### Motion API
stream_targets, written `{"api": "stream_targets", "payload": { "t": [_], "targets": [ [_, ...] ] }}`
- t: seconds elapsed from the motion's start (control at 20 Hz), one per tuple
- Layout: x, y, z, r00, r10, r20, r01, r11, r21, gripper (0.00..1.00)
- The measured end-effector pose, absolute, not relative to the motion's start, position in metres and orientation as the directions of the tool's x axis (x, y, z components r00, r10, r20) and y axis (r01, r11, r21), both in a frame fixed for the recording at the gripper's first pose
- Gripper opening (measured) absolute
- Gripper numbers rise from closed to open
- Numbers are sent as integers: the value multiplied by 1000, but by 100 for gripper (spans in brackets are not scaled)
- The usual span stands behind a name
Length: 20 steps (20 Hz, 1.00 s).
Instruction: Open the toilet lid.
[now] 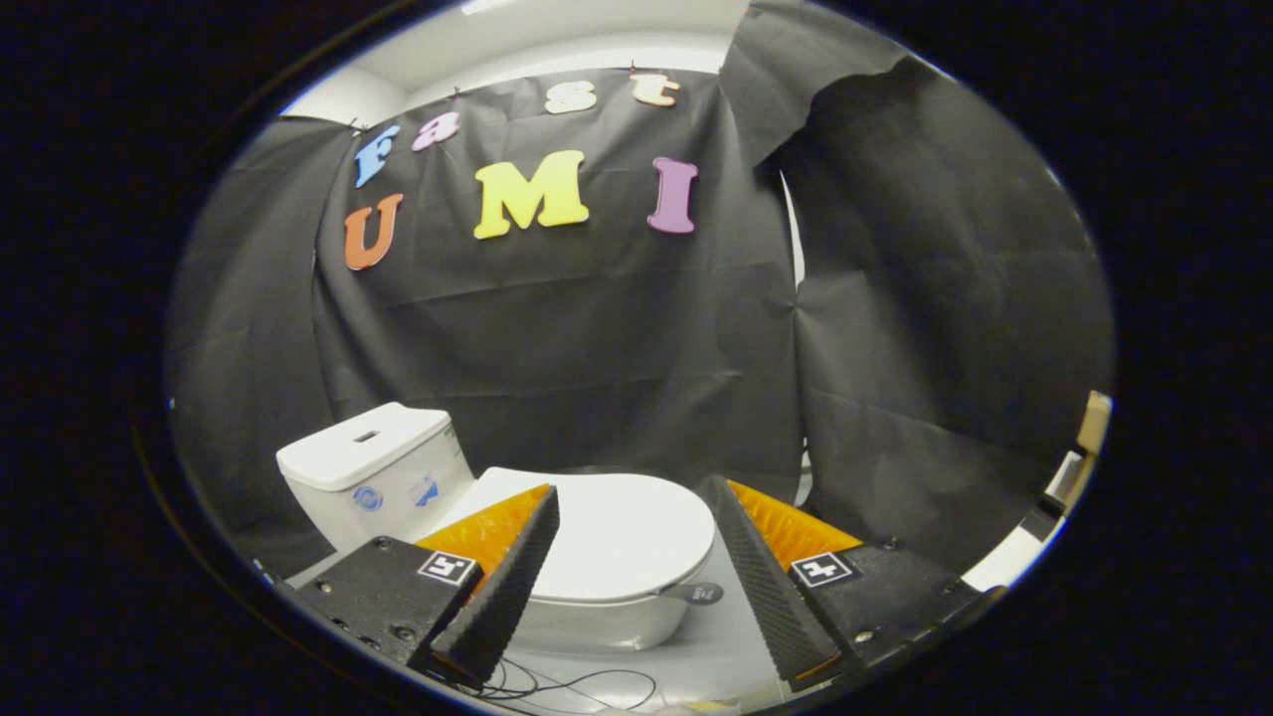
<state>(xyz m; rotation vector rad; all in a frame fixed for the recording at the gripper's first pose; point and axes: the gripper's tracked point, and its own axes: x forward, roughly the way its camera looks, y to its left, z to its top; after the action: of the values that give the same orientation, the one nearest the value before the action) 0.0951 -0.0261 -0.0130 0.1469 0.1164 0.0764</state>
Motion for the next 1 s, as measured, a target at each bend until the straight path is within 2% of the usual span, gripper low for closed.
{"api": "stream_targets", "payload": {
  "t": [0.45, 1.0],
  "targets": [
    [177, -38, -67, 934, 243, -262, -122, 905, 407, 99],
    [216, -69, -146, 872, 359, -331, -27, 711, 702, 96]
  ]
}}
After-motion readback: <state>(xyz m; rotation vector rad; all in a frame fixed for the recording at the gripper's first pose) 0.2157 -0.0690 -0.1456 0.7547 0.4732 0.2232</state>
